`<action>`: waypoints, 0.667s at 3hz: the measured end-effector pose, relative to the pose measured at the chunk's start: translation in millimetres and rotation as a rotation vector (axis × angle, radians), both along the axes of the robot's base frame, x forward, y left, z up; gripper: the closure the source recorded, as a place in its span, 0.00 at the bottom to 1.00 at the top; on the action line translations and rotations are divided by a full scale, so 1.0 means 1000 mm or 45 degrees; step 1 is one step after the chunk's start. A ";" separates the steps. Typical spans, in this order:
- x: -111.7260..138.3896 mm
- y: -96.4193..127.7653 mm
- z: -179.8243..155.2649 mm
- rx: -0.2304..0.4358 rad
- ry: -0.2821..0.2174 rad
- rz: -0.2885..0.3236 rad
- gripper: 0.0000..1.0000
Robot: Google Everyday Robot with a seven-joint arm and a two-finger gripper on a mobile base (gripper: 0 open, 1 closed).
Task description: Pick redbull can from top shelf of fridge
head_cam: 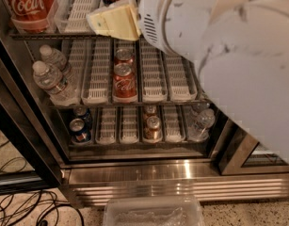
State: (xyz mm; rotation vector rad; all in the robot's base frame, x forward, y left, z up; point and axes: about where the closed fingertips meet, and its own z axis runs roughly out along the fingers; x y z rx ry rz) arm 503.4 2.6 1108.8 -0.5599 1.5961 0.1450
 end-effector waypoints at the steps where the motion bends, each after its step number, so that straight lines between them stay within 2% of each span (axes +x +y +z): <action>1: 0.008 -0.025 -0.010 0.000 -0.062 -0.069 0.00; 2: 0.007 -0.022 -0.007 -0.001 -0.070 -0.066 0.00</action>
Offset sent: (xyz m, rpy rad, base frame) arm 0.0741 0.0107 -0.0455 0.0084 -0.0394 -0.1052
